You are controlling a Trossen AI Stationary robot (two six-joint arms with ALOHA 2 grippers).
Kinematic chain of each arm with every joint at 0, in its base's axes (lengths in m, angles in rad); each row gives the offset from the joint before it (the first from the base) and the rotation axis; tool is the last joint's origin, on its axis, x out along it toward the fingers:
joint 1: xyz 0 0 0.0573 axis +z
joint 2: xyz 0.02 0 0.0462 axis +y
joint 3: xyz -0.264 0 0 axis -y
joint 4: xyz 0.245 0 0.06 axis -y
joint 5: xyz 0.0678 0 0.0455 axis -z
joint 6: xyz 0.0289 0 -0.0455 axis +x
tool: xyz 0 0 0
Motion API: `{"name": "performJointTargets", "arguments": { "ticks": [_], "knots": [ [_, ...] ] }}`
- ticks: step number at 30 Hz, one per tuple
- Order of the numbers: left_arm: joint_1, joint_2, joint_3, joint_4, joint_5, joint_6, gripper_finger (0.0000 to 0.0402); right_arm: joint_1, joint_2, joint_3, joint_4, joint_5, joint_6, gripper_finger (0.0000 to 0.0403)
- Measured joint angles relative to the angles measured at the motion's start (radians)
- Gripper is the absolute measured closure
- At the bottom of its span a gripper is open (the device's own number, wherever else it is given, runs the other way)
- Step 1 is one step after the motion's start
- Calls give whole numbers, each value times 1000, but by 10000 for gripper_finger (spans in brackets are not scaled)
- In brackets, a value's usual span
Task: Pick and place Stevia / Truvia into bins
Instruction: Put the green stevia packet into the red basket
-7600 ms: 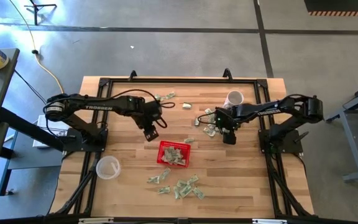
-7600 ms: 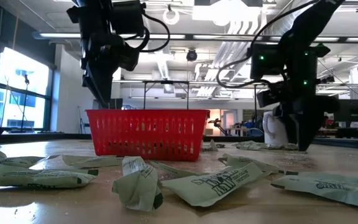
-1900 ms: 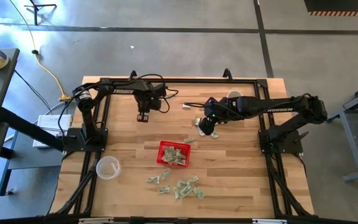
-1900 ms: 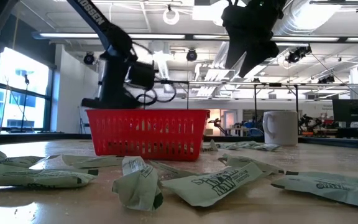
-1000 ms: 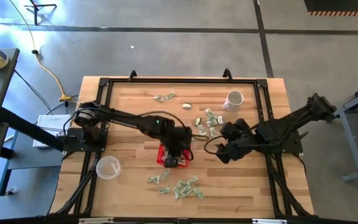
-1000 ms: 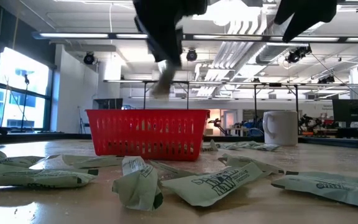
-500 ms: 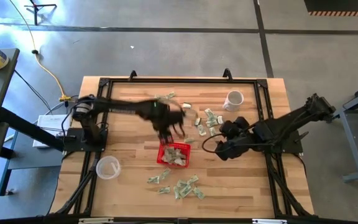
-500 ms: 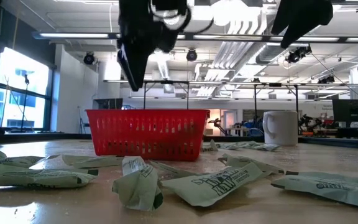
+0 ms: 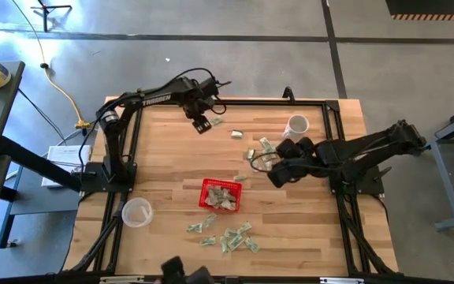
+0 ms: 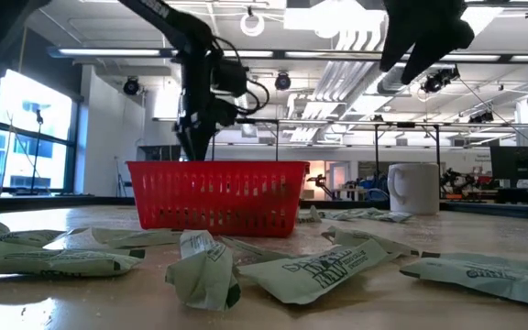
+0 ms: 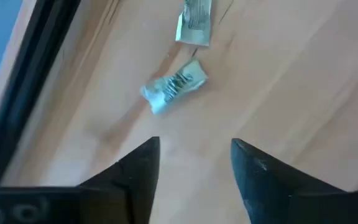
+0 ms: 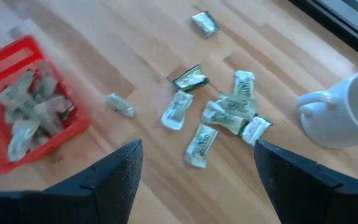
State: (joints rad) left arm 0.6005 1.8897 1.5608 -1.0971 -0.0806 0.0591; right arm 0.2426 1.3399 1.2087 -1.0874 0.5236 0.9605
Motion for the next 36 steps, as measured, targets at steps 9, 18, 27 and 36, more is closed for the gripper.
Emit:
{"name": "performJointTargets", "arguments": {
  "ticks": [9, 18, 27, 36],
  "knots": [
    [41, 108, 0, 109, 32, 443, 127, -141, 0, 0, 0, -24, -47, 104],
    [67, 125, -2, 176, 83, 573, 174, -199, 0, 0, 9, -69, -97, 104],
    [66, 142, -113, 228, 21, 589, 182, -198, 0, 0, 10, -71, -105, 104],
    [59, 136, -161, 299, 21, 581, 215, -203, 0, 0, 9, -78, -114, 104]
  ]
}}
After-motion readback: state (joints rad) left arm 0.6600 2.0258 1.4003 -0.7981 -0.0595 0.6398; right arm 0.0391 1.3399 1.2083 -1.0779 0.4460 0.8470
